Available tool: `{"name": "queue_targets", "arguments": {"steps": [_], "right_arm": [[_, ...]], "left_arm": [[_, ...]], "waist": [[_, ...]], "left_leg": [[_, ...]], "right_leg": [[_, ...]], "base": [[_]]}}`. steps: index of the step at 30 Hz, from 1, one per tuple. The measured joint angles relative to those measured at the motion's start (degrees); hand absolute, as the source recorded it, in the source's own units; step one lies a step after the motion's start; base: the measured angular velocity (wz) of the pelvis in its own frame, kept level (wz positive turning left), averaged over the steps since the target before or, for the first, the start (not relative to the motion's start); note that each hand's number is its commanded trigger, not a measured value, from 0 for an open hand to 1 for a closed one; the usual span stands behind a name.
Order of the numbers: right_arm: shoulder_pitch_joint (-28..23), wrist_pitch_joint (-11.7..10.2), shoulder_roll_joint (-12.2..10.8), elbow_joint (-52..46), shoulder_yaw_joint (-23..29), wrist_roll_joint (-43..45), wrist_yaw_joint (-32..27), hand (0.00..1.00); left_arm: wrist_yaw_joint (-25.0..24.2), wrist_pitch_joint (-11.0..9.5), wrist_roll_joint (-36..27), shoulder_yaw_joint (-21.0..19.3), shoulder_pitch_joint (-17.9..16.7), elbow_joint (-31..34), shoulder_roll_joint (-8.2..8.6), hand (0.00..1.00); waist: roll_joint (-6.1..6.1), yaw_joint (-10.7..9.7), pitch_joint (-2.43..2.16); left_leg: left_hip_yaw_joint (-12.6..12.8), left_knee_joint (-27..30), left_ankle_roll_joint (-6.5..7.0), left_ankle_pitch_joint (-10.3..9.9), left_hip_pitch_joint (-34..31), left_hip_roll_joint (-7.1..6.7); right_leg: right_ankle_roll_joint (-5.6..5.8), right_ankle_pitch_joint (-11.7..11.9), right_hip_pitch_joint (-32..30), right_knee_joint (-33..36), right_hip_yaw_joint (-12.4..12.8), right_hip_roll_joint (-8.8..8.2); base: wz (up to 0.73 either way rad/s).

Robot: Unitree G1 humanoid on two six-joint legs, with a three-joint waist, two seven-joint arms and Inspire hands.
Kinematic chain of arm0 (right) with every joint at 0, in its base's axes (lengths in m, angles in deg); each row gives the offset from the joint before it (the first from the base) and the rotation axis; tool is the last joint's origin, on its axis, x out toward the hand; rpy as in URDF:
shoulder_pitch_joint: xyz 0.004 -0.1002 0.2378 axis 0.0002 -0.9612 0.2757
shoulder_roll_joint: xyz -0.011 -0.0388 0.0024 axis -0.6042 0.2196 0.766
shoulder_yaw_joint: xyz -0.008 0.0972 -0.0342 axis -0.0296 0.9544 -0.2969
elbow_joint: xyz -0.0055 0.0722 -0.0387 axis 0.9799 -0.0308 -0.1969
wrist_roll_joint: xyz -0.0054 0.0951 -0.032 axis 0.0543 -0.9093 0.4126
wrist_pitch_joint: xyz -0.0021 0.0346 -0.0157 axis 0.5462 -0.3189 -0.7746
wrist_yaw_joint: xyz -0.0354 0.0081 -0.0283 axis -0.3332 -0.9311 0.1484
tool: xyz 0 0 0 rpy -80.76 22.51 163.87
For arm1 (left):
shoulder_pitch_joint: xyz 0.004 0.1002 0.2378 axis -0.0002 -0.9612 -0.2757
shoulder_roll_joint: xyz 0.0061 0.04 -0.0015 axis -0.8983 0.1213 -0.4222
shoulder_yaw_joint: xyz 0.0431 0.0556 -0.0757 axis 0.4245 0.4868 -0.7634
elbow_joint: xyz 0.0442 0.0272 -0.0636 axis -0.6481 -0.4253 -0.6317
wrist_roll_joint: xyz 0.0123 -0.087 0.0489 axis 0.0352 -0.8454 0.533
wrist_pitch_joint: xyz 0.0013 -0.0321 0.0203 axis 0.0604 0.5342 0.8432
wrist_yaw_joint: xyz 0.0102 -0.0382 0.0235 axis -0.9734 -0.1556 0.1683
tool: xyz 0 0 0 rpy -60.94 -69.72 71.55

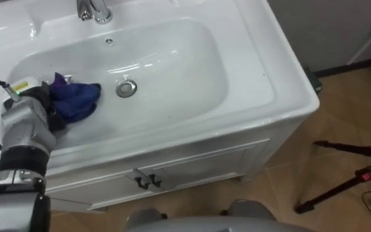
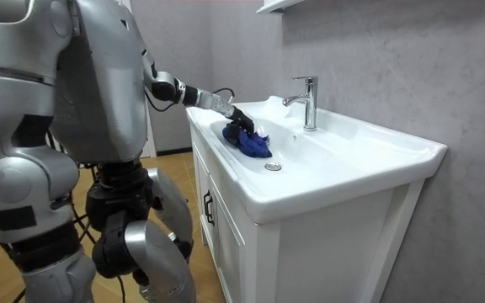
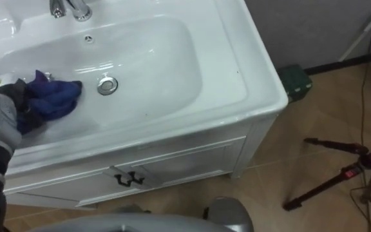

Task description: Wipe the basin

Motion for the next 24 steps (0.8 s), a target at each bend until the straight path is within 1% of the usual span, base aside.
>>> {"name": "queue_targets", "arguments": {"steps": [1, 2, 5, 8, 10, 12, 13, 14, 15, 16, 17, 18, 19, 20, 22, 23, 24], "right_arm": [[0.66, 0.11, -0.24, 0.06, -0.51, -0.36, -0.6, 0.0], [0.77, 0.09, -0.48, 0.07, -1.67, -0.75, -1.29, 0.0], [1.57, 0.09, -1.03, -0.03, -4.36, -1.77, -2.87, 0.0], [2.04, 0.15, -2.41, 0.51, -4.49, -2.72, -4.73, 0.0], [2.06, 0.22, -2.99, 0.68, -4.94, -3.97, -5.6, 0.0], [2.02, 0.39, -3.06, 0.7, -4.98, -5.18, -6.17, 0.0], [2.18, 0.61, -3.07, 0.75, -5.57, -5.17, -6.53, 0.0], [2.43, 0.61, -3.15, 0.76, -6.09, -5.16, -7.0, 0.0], [2.57, 0.61, -3.23, 0.81, -6.34, -5.16, -7.2, 0.0], [2.85, 0.6, -3.41, 0.75, -6.54, -5.45, -7.66, 0.0], [2.87, 0.61, -3.67, 0.52, -6.57, -6.39, -8.28, 0.0], [2.87, 0.6, -3.8, 0.44, -6.57, -6.92, -8.54, 0.0], [2.94, 0.62, -4.02, 0.31, -6.58, -7.33, -8.98, 0.0], [2.91, 0.6, -4.09, 0.02, -6.87, -8.57, -9.47, 0.0], [2.72, 0.59, -4.09, -0.07, -8.09, -9.92, -10.12, 0.0], [2.78, 0.58, -4.09, -0.14, -8.81, -10.19, -10.42, 0.0], [2.85, 0.58, -4.1, -0.14, -8.85, -10.21, -10.53, 0.0]], "left_arm": [[1.44, -0.2, -1.74, 1.13, 1.18, -1.63, -0.07, 1.0], [2.72, -0.31, -4.03, 1.66, 2.36, -3.13, -0.03, 1.0], [5.55, -0.66, -7.54, 1.84, 4.1, -5.95, 0.04, 1.0], [7.71, -0.65, -8.83, 1.92, 5.91, -9.07, 0.3, 1.0], [9.0, -0.57, -8.87, 2.44, 6.43, -9.92, 0.43, 1.0], [10.5, -0.52, -8.83, 2.43, 6.9, -10.23, 0.85, 1.0], [11.72, -0.39, -8.78, 2.41, 7.29, -10.45, 1.07, 1.0], [12.87, -0.17, -8.77, 2.43, 7.78, -10.74, 1.2, 1.0], [13.3, -0.1, -8.79, 2.42, 8.0, -10.77, 1.17, 1.0], [14.27, 0.12, -8.86, 2.4, 8.4, -10.88, 1.14, 1.0], [15.38, 0.48, -9.42, 2.45, 9.2, -11.04, 1.13, 1.0], [15.93, 0.58, -9.91, 2.45, 9.64, -11.25, 1.13, 1.0], [16.86, 0.64, -10.18, 2.49, 10.3, -11.64, 1.04, 1.0], [17.88, 0.63, -11.2, 3.18, 11.21, -12.41, 0.75, 1.0], [19.13, 0.64, -12.75, 4.34, 11.98, -13.11, 0.09, 1.0], [20.05, 0.69, -13.35, 4.92, 12.44, -13.58, -0.22, 1.0], [20.39, 0.74, -13.37, 5.16, 12.58, -13.65, -0.34, 1.0]], "waist": [[-0.04, -0.24, 0.12], [-0.11, -0.75, 0.22], [-0.2, -0.79, 0.22], [-0.34, -1.13, 0.2], [-0.4, -1.33, 0.17], [-0.5, -1.58, 0.17], [-0.9, -1.56, 0.22], [-1.1, -1.88, 0.33], [-1.31, -1.98, 0.34], [-1.55, -2.55, 0.45], [-1.87, -2.8, 0.64], [-1.94, -2.87, 0.68], [-2.01, -2.9, 0.7], [-2.2, -2.97, 0.71], [-2.36, -3.49, 0.75], [-2.56, -3.72, 0.77], [-2.58, -3.85, 0.76]], "left_leg": [[-0.02, 0.92, 0.28, -0.19, -0.81, 0.11], [0.01, 1.9, 0.26, -0.51, -1.53, 0.36], [0.46, 3.66, 0.33, -1.74, -2.63, 0.64], [0.45, 3.93, 0.35, -1.96, -3.19, 0.47], [0.45, 3.97, 0.35, -1.96, -3.63, 0.47], [0.59, 4.53, 0.36, -1.95, -4.57, 0.56], [0.77, 4.96, 0.37, -1.96, -5.14, 0.49], [0.66, 5.61, 0.4, -1.98, -5.89, 0.55], [0.74, 5.96, 0.42, -2.0, -6.34, 0.59], [0.46, 6.83, 0.46, -2.02, -7.35, 0.73], [0.88, 7.67, 0.56, -2.09, -8.39, 1.53], [1.36, 8.17, 0.74, -2.2, -8.92, 1.88], [2.18, 8.84, 1.2, -2.5, -9.77, 2.75], [2.47, 9.09, 1.49, -2.98, -10.37, 3.04], [3.43, 10.07, 2.02, -3.5, -11.33, 3.91], [3.71, 10.36, 2.22, -4.24, -11.72, 4.35], [3.75, 10.6, 2.08, -4.56, -12.19, 4.56]], "right_leg": [[-0.09, -0.12, -0.76, 0.83, -0.13, -0.17], [-0.07, -0.34, -1.74, 1.71, -0.13, -0.18], [0.19, -1.45, -3.82, 4.32, 0.96, -0.24], [0.4, -1.75, -5.01, 5.33, 1.5, -0.44], [0.67, -1.5, -5.58, 5.41, 1.61, -0.42], [0.88, -1.27, -6.55, 5.76, 1.86, -0.42], [0.94, -1.24, -7.56, 6.54, 2.43, -0.55], [1.04, -1.06, -8.28, 6.92, 2.57, -0.53], [1.03, -1.04, -8.82, 7.31, 2.73, -0.53], [1.03, -0.87, -9.67, 7.73, 2.8, -0.47], [1.03, -0.78, -10.64, 8.34, 2.87, -0.39], [0.97, -0.67, -11.08, 8.53, 2.85, -0.25], [0.92, -0.44, -11.99, 8.79, 2.87, 0.06], [0.88, -0.38, -12.89, 9.29, 3.01, 0.19], [0.87, -0.17, -13.91, 9.86, 3.11, 0.44], [0.88, -0.16, -14.59, 10.45, 3.41, 0.69], [0.9, -0.15, -14.92, 10.69, 3.46, 0.8]], "base": [[0.04], [0.05], [-0.08], [-0.07], [-0.05], [-0.06], [-0.11], [-0.12], [-0.06], [-0.05], [-0.04], [-0.09], [-0.11], [-0.11], [-0.08], [-0.1], [-0.15]]}}
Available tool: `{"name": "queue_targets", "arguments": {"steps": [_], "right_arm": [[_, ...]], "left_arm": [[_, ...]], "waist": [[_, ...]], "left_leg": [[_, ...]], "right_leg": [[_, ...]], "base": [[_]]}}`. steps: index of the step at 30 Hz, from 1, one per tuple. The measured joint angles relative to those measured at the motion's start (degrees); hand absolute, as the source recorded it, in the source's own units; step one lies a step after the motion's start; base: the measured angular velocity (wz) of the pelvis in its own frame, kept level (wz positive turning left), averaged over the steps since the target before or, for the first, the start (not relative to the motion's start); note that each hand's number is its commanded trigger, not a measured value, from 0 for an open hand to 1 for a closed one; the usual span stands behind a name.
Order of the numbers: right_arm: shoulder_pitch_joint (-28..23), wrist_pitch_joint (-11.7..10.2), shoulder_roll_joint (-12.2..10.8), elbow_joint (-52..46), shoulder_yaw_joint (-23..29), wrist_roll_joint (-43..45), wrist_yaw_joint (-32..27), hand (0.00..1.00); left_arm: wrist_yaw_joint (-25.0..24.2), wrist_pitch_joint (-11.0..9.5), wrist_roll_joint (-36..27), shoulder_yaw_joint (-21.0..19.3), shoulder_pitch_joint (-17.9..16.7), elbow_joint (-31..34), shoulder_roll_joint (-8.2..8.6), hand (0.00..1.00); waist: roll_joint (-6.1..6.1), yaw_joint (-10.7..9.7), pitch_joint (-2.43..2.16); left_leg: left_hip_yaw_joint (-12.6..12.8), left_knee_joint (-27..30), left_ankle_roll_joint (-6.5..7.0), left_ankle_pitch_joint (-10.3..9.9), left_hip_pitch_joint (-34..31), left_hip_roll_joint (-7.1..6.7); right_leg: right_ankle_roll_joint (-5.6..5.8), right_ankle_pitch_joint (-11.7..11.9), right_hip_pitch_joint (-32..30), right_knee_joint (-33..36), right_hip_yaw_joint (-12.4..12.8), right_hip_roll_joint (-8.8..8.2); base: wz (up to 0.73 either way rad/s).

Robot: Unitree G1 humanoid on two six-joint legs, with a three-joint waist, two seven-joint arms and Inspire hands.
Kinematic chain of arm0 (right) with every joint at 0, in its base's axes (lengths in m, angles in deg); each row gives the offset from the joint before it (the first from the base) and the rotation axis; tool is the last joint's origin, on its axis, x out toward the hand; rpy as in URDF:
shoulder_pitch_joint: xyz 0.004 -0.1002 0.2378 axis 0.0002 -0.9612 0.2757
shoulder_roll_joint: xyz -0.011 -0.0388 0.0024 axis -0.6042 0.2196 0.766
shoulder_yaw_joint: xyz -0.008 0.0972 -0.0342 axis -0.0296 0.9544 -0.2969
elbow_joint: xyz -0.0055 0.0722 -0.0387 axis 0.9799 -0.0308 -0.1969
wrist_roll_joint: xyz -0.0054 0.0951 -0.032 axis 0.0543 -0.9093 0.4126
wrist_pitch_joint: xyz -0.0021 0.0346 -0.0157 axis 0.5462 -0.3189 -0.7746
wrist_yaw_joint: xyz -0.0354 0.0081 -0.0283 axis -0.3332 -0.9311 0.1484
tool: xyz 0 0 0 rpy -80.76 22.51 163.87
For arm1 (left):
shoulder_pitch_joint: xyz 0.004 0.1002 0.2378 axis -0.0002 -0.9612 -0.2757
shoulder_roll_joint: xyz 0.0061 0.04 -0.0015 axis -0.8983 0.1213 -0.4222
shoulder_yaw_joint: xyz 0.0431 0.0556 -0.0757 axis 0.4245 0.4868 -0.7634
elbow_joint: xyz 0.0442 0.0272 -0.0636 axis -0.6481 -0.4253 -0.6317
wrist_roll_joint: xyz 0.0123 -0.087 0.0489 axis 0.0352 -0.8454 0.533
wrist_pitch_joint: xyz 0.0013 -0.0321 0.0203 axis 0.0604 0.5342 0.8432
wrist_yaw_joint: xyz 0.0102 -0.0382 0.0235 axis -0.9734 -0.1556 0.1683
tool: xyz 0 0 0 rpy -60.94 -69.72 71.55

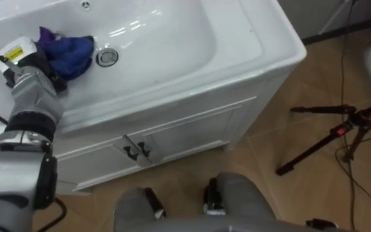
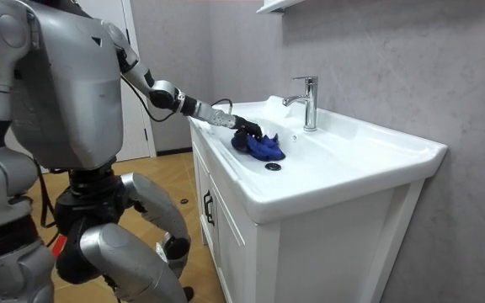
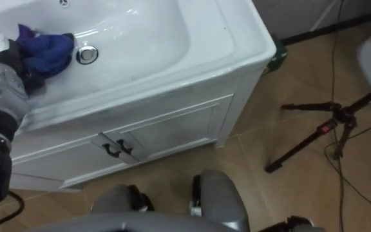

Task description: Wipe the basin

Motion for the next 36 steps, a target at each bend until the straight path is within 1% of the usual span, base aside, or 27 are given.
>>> {"name": "queue_targets", "arguments": {"steps": [1, 2, 3, 5, 7, 10, 11, 12, 13, 17, 21, 24, 27, 29, 30, 33, 34, 36], "right_arm": [[0.0, -0.02, -0.04, -0.03, -0.1, -0.18, -0.12, 0.0], [0.0, -0.04, -0.07, -0.12, -0.4, -1.04, -0.21, 0.0], [-0.01, -0.04, -0.1, -0.2, -0.56, -1.17, -0.24, 0.0], [-0.28, 0.0, -0.13, -0.52, -0.58, -1.39, -0.97, 0.0], [-0.28, 0.03, -0.22, -0.5, -0.66, -1.93, -1.81, 0.0], [-0.38, 0.03, -0.22, -0.8, -1.35, -3.72, -1.97, 0.0], [-0.4, 0.05, -0.19, -1.28, -2.17, -3.99, -2.08, 0.0], [-0.57, 0.06, -0.2, -1.55, -2.41, -4.32, -2.09, 0.0], [-0.79, 0.1, -0.16, -2.59, -2.93, -5.11, -2.1, 0.0], [-1.66, 0.07, -0.13, -4.78, -5.89, -6.23, -2.11, 0.0], [-1.21, -0.01, -0.33, -4.94, -6.59, -7.04, -2.12, 0.0], [-0.76, -0.03, -0.36, -4.87, -6.64, -8.02, -2.16, 0.0], [-0.89, -0.53, -0.39, -5.0, -6.95, -8.08, -2.22, 0.0], [-1.01, -0.59, -0.38, -5.1, -8.54, -8.29, -2.19, 0.0], [-1.04, -0.63, -0.39, -5.12, -8.98, -8.29, -2.18, 0.0], [-1.49, -1.28, -0.84, -5.19, -8.92, -7.95, -1.92, 0.0], [-1.56, -1.34, -0.84, -5.18, -8.94, -7.95, -1.92, 0.0], [-1.72, -1.71, -0.77, -5.09, -8.94, -7.95, -1.91, 0.0]], "left_arm": [[0.97, 0.12, -0.08, 0.38, 0.25, -0.38, -0.17, 1.0], [1.88, 0.34, -0.08, 0.79, 0.74, -0.97, -0.19, 1.0], [2.29, 0.39, -0.08, 1.08, 1.15, -1.57, -0.17, 1.0], [3.67, 1.09, -1.4, 1.68, 1.92, -2.44, -0.2, 1.0], [4.65, 1.26, -2.47, 1.93, 2.29, -3.31, -0.08, 1.0], [5.93, 2.08, -5.23, 2.54, 3.08, -5.05, -0.36, 1.0], [6.32, 2.58, -5.45, 3.58, 3.41, -5.54, -0.32, 1.0], [6.52, 2.73, -5.45, 3.99, 3.5, -5.65, -0.27, 1.0], [6.99, 2.84, -5.44, 5.4, 3.59, -5.99, -0.2, 1.0], [7.18, 3.0, -5.44, 7.89, 3.98, -6.02, 0.46, 1.0], [7.19, 3.06, -5.43, 8.07, 4.62, -5.99, 0.74, 1.0], [7.22, 3.08, -5.47, 8.0, 4.68, -5.95, 0.78, 1.0], [7.47, 3.06, -5.58, 8.52, 4.92, -5.68, 1.62, 1.0], [8.21, 3.01, -5.58, 10.4, 5.0, -5.34, 2.76, 1.0], [8.3, 3.02, -5.58, 10.95, 5.07, -5.24, 2.97, 1.0], [8.26, 3.02, -6.55, 12.2, 5.07, -3.33, 4.03, 1.0], [8.23, 3.02, -6.57, 12.42, 5.05, -3.15, 4.04, 1.0], [7.83, 2.93, -6.71, 12.6, 4.98, -2.09, 4.45, 1.0]], "waist": [[-0.41, -0.18, -0.12], [-0.81, -0.29, -0.03], [-1.04, -0.36, -0.07], [-1.55, -0.53, -0.11], [-1.64, -0.67, -0.08], [-1.71, -2.34, -0.11], [-1.7, -2.75, -0.11], [-1.7, -3.01, -0.1], [-1.71, -3.4, -0.1], [-1.75, -3.76, -0.07], [-1.82, -4.18, -0.01], [-1.92, -4.91, 0.04], [-2.02, -5.57, 0.1], [-2.1, -6.4, 0.16], [-2.11, -6.56, 0.16], [-1.98, -7.8, 0.21], [-2.01, -7.89, 0.33], [-1.98, -8.01, 0.42]], "left_leg": [[0.31, 0.3, 0.41, -0.66, -0.3, 0.08], [0.86, 0.39, 0.77, -0.94, -0.48, 0.27], [1.24, 0.41, 0.72, -1.1, -0.48, 0.47], [3.04, 0.44, 0.65, -1.29, -0.42, 1.39], [3.41, 0.51, 0.65, -1.29, -0.23, 1.57], [2.87, 0.73, 0.65, -1.3, -0.25, 1.58], [2.88, 0.73, 0.64, -1.3, -0.27, 1.67], [2.88, 0.74, 0.64, -1.3, -0.28, 1.73], [2.88, 0.78, 0.64, -1.3, -0.26, 1.79], [2.86, 0.9, 0.58, -1.44, -0.03, 1.82], [3.02, 1.06, 0.66, -1.51, -0.29, 2.06], [3.16, 1.07, 0.69, -1.54, -0.11, 2.21], [3.09, 1.07, 0.68, -1.55, 0.01, 2.2], [2.89, 1.22, 0.69, -1.72, 0.1, 2.31], [2.9, 1.32, 0.67, -1.85, 0.09, 2.44], [3.33, 1.38, 0.58, -2.15, 0.36, 3.79], [3.66, 1.35, 0.55, -2.21, 0.78, 4.07], [4.03, 1.26, 0.43, -2.53, 1.58, 4.26]], "right_leg": [[0.04, 0.04, -0.73, 0.56, 0.38, 0.02], [0.16, 0.12, -1.0, 0.78, 0.61, 0.01], [0.21, 0.16, -1.13, 0.77, 0.7, 0.01], [0.27, 1.06, -1.69, 0.75, 1.41, 0.25], [0.19, 1.52, -1.71, 0.74, 1.69, 0.42], [0.18, 1.6, -1.65, 0.73, 1.68, 0.67], [0.16, 1.61, -1.53, 0.63, 1.68, 0.75], [0.1, 1.65, -1.42, 0.58, 1.67, 0.79], [0.01, 1.72, -1.39, 0.57, 1.67, 0.83], [0.0, 1.77, -1.2, 0.57, 1.64, 0.86], [0.08, 1.73, -1.71, 0.55, 1.47, 0.86], [0.14, 1.69, -1.62, 0.47, 1.6, 1.02], [0.2, 1.63, -1.37, 0.43, 1.63, 1.05], [0.29, 1.51, -0.76, 0.27, 1.6, 1.16], [0.3, 1.53, -0.75, 0.16, 1.63, 1.31], [0.39, 2.18, -0.23, -1.73, 1.8, 2.69], [0.39, 2.42, 0.09, -2.04, 1.84, 2.85], [0.47, 2.52, 0.69, -2.54, 2.01, 3.01]], "base": [[-0.16], [-0.15], [-0.11], [-0.11], [-0.12], [0.0], [0.0], [0.0], [-0.03], [-0.02], [0.0], [-0.01], [0.01], [0.02], [-0.03], [-0.08], [-0.2], [-0.15]]}}
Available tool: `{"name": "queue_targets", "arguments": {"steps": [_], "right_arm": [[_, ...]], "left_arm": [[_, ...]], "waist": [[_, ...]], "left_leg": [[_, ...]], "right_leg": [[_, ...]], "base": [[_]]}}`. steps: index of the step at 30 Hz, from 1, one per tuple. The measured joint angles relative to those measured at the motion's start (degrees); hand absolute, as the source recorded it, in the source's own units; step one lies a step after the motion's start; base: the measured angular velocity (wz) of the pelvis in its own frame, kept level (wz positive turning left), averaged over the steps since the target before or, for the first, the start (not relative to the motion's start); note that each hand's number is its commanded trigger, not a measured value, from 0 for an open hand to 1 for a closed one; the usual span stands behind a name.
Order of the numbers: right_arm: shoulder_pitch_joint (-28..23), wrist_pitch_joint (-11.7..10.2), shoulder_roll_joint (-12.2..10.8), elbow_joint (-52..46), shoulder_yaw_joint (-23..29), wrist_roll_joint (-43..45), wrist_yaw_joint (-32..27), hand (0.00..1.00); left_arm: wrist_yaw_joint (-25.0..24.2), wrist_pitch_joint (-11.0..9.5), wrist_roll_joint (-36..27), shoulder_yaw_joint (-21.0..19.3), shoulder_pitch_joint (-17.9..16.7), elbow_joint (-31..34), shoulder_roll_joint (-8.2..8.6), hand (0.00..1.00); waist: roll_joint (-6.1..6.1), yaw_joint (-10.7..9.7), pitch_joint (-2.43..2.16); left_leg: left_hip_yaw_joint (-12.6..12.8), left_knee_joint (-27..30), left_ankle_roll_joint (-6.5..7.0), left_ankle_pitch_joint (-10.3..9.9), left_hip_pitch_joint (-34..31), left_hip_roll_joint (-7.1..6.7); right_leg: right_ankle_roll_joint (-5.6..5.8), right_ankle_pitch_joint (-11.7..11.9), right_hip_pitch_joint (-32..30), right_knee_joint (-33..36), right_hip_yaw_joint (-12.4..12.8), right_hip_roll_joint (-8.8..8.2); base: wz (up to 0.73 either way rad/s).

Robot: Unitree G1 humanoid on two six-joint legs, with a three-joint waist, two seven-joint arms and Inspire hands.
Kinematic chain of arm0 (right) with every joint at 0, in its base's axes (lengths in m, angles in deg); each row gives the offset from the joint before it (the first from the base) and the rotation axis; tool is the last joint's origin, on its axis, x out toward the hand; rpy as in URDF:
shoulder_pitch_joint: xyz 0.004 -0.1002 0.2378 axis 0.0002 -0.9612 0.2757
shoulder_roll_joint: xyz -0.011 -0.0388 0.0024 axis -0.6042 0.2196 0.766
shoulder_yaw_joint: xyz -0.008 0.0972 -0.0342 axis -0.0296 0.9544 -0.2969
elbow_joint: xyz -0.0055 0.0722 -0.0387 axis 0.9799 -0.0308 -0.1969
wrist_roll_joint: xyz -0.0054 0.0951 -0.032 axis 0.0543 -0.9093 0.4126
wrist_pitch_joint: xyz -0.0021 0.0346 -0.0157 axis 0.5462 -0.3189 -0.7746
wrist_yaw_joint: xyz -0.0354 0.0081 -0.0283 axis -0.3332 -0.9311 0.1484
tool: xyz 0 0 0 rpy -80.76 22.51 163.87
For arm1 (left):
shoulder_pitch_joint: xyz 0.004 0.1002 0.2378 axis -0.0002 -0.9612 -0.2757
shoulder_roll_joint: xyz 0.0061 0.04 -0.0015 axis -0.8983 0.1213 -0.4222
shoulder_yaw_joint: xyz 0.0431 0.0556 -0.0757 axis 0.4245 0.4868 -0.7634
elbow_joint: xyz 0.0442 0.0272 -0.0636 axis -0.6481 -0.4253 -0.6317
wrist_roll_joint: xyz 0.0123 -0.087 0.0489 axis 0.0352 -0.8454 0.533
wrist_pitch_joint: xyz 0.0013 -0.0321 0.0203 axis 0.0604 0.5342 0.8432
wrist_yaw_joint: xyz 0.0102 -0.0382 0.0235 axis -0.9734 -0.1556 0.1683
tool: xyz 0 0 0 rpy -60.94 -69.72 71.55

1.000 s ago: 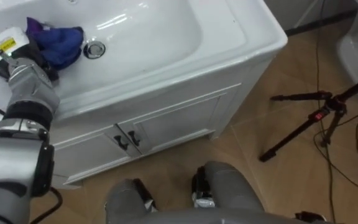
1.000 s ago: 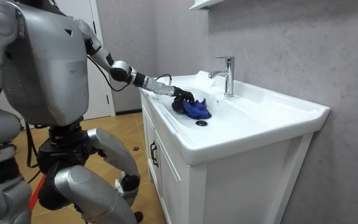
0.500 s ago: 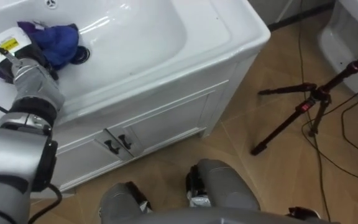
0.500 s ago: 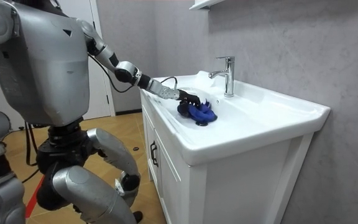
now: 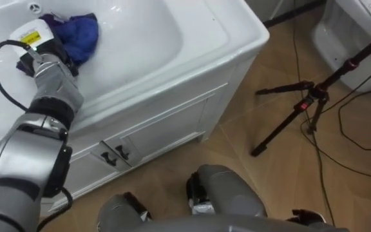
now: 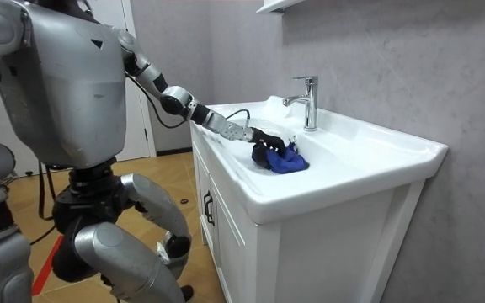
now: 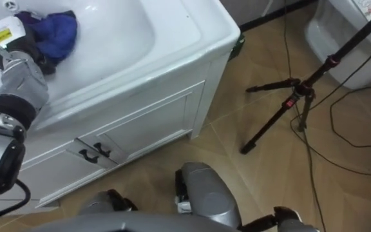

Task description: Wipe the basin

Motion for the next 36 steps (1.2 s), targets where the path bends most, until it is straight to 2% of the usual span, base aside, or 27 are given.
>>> {"name": "queue_targets", "arguments": {"steps": [2, 4, 5, 9, 15, 18, 19, 20, 23, 27, 33, 36], "right_arm": [[-0.88, -0.45, -0.01, 0.11, 0.03, -0.01, 0.46, 0.0], [-1.59, -1.16, 0.0, 0.16, 0.05, 0.01, 1.17, 0.0], [-1.68, -1.49, 0.0, 0.25, 0.04, 0.06, 1.78, 0.0], [-2.62, -1.83, -0.02, 0.17, -0.04, 0.09, 2.61, 0.0], [-5.88, -3.39, 0.27, -1.82, 0.01, 0.39, 2.56, 0.0], [-7.23, -4.05, 0.83, -1.89, 0.06, 0.6, 2.42, 0.0], [-7.75, -4.05, 0.97, -1.93, 0.06, 0.64, 2.42, 0.0], [-8.15, -4.06, 1.14, -1.79, 0.11, 0.9, 2.44, 0.0], [-8.92, -4.04, 1.32, -1.72, 0.57, 1.53, 2.53, 0.0], [-9.55, -4.39, 1.33, -1.76, 1.82, 1.77, 2.63, 0.0], [-10.4, -5.08, 1.44, -1.69, 2.39, 2.57, 3.24, 0.0], [-10.67, -5.21, 1.55, -1.69, 3.15, 2.99, 4.32, 0.0]], "left_arm": [[-1.35, -0.63, -0.08, 0.98, 0.0, 0.82, 0.54, 1.0], [-2.77, -1.05, -1.22, 1.08, 0.0, 2.3, 0.91, 1.0], [-3.46, -1.1, -2.12, 1.06, 0.0, 3.8, 1.31, 1.0], [-3.65, -2.2, -4.49, 2.28, -0.08, 6.84, 3.03, 1.0], [-4.54, -2.61, -9.69, 2.97, -0.09, 8.49, 2.55, 1.0], [-5.17, -2.98, -10.01, 3.08, -0.18, 9.67, 2.81, 1.0], [-5.1, -3.56, -10.07, 3.17, -0.18, 9.74, 3.18, 1.0], [-5.01, -4.29, -10.21, 3.22, -0.18, 9.77, 3.37, 1.0], [-5.2, -4.45, -12.47, 3.39, -0.26, 9.91, 3.39, 1.0], [-5.91, -4.88, -13.41, 3.32, -0.76, 11.86, 3.35, 1.0], [-6.07, -7.98, -14.55, 2.98, -2.74, 11.88, 2.93, 1.0], [-7.72, -9.33, -14.45, 3.08, -3.05, 11.88, 2.47, 1.0]], "waist": [[0.16, -0.24, 0.14], [0.46, -0.5, 0.03], [0.95, -0.81, 0.06], [1.45, -1.38, 0.28], [1.96, -1.43, 0.16], [2.71, -1.53, 0.17], [3.09, -1.64, 0.04], [3.69, -1.64, 0.13], [4.51, -1.7, 0.19], [4.55, -1.69, 0.16], [4.13, -1.7, 0.34], [3.85, -1.65, 0.33]], "left_leg": [[0.53, -0.01, -0.36, -0.42, 1.63, 0.05], [0.76, 0.04, -0.52, -0.84, 2.21, 0.06], [0.92, -0.01, -0.41, -0.98, 2.34, 0.17], [1.39, 0.17, 0.11, -1.4, 3.06, 0.51], [2.99, -0.56, -0.04, -1.67, 4.78, 0.51], [3.68, -1.3, -0.3, -1.82, 6.27, 0.56], [3.79, -1.36, -0.44, -1.97, 6.66, 0.53], [3.91, -1.38, -0.44, -2.09, 6.9, 0.53], [4.63, -1.63, -0.55, -2.33, 8.07, 0.53], [4.75, -1.67, -0.62, -2.45, 8.54, 0.54], [5.55, -2.12, -0.95, -2.69, 11.18, 0.52], [5.56, -2.16, -1.08, -2.78, 11.81, 0.52]], "right_leg": [[0.23, -0.23, 1.29, -0.17, 0.22, -0.04], [0.26, -0.26, 1.74, -0.36, 0.23, -0.08], [0.25, -0.26, 1.97, -0.71, 0.07, -0.09], [0.31, -0.32, 2.8, -1.11, -0.23, -0.11], [0.84, -0.56, 3.33, -1.21, 0.78, -0.04], [0.86, -0.55, 4.42, -1.98, 1.41, 0.32], [0.81, -0.59, 4.75, -1.98, 1.5, 0.33], [0.78, -0.6, 4.92, -1.99, 1.53, 0.32], [0.73, -0.68, 5.59, -1.95, 1.94, 0.32], [0.72, -0.79, 6.05, -1.95, 1.98, 0.31], [0.68, -1.05, 8.1, -1.93, 1.87, 0.15], [0.69, -1.25, 8.69, -1.95, 1.99, 0.23]], "base": [[-0.11], [-0.11], [-0.07], [0.0], [-0.08], [-0.11], [-0.03], [0.0], [-0.07], [0.0], [-0.05], [-0.01]]}}
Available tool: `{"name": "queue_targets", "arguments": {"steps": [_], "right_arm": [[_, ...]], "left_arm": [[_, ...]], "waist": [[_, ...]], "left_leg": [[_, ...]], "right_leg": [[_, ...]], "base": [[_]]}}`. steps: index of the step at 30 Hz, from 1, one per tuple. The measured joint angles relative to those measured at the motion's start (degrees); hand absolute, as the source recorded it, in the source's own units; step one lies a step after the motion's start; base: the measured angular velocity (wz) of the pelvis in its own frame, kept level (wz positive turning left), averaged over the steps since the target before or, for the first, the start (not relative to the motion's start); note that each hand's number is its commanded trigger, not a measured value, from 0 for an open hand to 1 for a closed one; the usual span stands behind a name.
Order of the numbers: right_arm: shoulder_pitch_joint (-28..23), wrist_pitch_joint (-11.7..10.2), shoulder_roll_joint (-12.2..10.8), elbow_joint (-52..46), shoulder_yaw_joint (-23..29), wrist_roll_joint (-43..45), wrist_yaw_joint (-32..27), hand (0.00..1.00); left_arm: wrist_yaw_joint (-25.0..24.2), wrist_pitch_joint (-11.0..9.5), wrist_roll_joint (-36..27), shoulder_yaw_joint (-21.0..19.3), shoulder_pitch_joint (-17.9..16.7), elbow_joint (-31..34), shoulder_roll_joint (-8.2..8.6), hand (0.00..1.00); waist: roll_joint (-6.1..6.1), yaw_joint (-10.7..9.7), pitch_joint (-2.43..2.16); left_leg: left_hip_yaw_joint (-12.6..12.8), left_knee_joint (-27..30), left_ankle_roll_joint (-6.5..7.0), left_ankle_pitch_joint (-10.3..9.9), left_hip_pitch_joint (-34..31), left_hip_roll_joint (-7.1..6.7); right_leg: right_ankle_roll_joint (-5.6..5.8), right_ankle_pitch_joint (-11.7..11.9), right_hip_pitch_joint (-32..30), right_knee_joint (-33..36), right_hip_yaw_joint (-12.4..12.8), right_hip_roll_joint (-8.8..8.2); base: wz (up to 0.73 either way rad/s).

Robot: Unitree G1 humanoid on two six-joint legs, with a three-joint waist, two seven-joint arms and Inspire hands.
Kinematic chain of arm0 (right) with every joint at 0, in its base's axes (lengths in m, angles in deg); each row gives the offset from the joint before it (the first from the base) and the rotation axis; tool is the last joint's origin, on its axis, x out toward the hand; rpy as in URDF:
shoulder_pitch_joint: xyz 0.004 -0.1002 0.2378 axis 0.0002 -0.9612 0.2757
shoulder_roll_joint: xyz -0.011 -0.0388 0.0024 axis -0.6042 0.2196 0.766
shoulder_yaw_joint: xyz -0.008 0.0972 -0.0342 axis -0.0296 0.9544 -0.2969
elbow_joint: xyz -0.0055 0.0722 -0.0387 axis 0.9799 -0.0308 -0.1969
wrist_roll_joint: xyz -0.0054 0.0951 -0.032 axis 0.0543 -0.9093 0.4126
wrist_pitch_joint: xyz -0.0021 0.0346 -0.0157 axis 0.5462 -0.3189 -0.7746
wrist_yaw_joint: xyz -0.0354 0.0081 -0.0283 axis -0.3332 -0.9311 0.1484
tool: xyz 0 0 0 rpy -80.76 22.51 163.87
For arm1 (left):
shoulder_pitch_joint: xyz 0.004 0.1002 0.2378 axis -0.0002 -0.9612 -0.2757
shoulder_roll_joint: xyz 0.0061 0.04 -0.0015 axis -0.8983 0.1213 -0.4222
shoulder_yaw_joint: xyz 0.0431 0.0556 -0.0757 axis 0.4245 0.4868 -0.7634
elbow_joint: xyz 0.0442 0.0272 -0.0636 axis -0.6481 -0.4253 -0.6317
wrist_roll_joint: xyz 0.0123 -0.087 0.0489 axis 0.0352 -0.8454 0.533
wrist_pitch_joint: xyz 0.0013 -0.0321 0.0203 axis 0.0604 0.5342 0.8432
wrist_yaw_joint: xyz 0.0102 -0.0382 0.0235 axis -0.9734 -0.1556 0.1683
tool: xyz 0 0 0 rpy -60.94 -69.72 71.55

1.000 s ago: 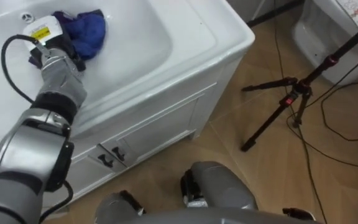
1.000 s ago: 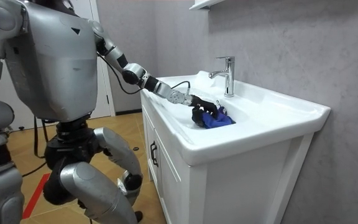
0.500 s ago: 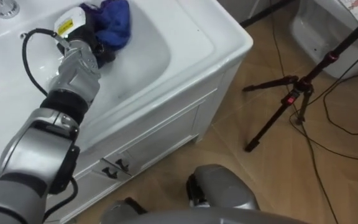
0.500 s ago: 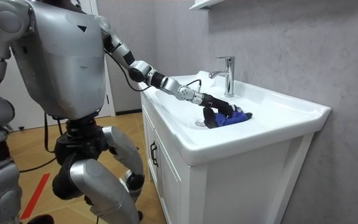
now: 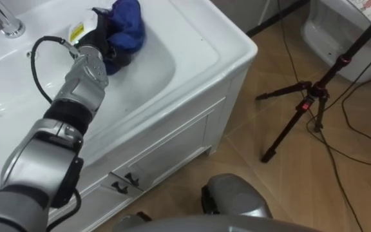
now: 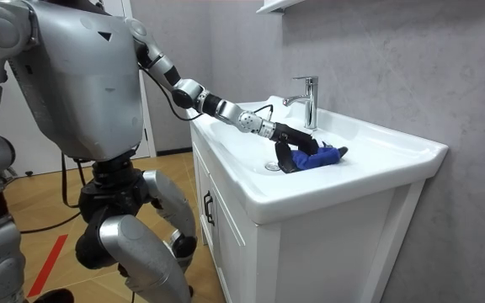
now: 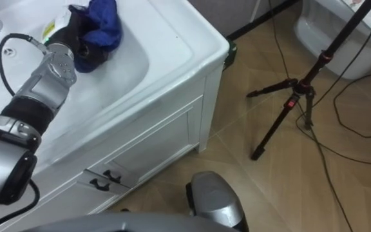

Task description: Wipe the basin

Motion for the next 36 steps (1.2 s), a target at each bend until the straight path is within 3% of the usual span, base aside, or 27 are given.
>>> {"name": "queue_targets", "arguments": {"steps": [3, 4, 9, 10, 15, 21, 23, 25, 32, 36], "right_arm": [[0.02, 0.08, 0.51, -0.55, 0.21, 0.15, 0.71, 0.0], [0.07, 0.24, 0.67, -0.55, 0.19, 1.07, 0.91, 0.0], [0.14, 0.79, 0.78, -0.58, 1.35, 3.72, 1.46, 0.0], [0.09, 0.77, 0.88, -0.69, 1.45, 3.94, 1.47, 0.0], [0.2, 0.78, 0.93, -0.86, 1.45, 6.58, 2.04, 0.0], [0.14, 0.7, 1.36, -1.27, 3.2, 7.17, 2.93, 0.0], [0.47, 0.82, 1.79, -1.49, 4.29, 7.22, 3.14, 0.0], [0.31, 0.86, 2.0, -1.23, 5.05, 7.86, 3.13, 0.0], [0.19, 1.0, 2.16, -1.49, 8.72, 11.09, 3.13, 0.0], [0.01, 1.39, 2.68, -1.31, 8.71, 11.42, 3.15, 0.0]], "left_arm": [[-0.91, -0.15, 0.13, 0.16, -0.48, 0.02, -0.5, 1.0], [-0.87, -0.63, 0.2, 0.17, -0.98, 0.01, -0.58, 1.0], [-0.73, -3.34, 2.86, 0.03, -3.97, 0.0, -0.98, 1.0], [-0.75, -3.61, 4.52, -0.28, -4.49, -0.07, -1.04, 1.0], [-1.11, -5.91, 8.48, -2.35, -8.29, -0.69, -1.05, 1.0], [-1.88, -7.58, 14.07, -4.5, -12.06, -1.41, -2.29, 1.0], [-1.87, -8.83, 15.18, -6.09, -14.09, -2.43, -3.0, 1.0], [-1.87, -8.91, 16.51, -7.72, -15.97, -2.43, -3.79, 1.0], [-1.51, -8.65, 27.71, -11.46, -21.22, -2.34, -7.14, 1.0], [0.19, -8.58, 32.56, -13.56, -23.1, -2.31, -7.33, 1.0]], "waist": [[-0.6, 0.22, 0.03], [-0.38, 0.19, -0.31], [-1.05, 0.28, -0.76], [-1.28, 0.72, -0.66], [-1.23, 1.98, -0.99], [-1.2, 4.01, -1.3], [-0.87, 4.96, -1.81], [-0.51, 5.21, -2.38], [0.02, 7.53, -2.55], [0.38, 9.31, -2.72]], "left_leg": [[0.79, -0.29, -0.03, -0.03, 0.7, -0.02], [0.81, -0.31, -0.03, -0.02, 0.75, -0.08], [0.54, -0.81, -0.15, -0.05, 1.54, -0.86], [0.58, -0.83, -0.22, -0.09, 1.67, -0.84], [0.73, -0.81, -0.31, -0.1, 1.77, -0.9], [0.78, -1.06, -0.41, -0.05, 2.37, -0.95], [0.92, -1.49, -0.69, 0.11, 2.53, -0.95], [0.88, -1.74, -0.94, 0.22, 2.76, -0.94], [-0.34, -2.42, -2.35, 1.01, 3.73, -1.01], [-2.51, -1.77, -3.0, 1.84, 4.03, -1.34]], "right_leg": [[0.05, -0.11, 0.07, 0.06, 0.71, 0.18], [0.06, -0.17, 0.13, 0.06, 0.71, 0.18], [0.07, -0.62, 0.85, 0.29, 0.34, -0.36], [0.04, -0.68, 0.98, 0.29, 0.34, -0.36], [0.04, -0.87, 0.94, 0.38, 0.75, -0.26], [0.19, -1.29, 1.4, 0.36, 0.84, -0.17], [0.09, -1.32, 1.46, 0.14, 0.83, -0.13], [-0.09, -1.19, 1.64, 0.07, 0.82, 0.05], [-1.64, -2.53, 3.38, 0.18, 0.05, 0.22], [-2.1, -3.06, 4.33, 0.01, -0.53, 0.35]], "base": [[-0.11], [0.0], [0.04], [0.0], [-0.02], [-0.01], [-0.02], [0.0], [0.07], [0.08]]}}
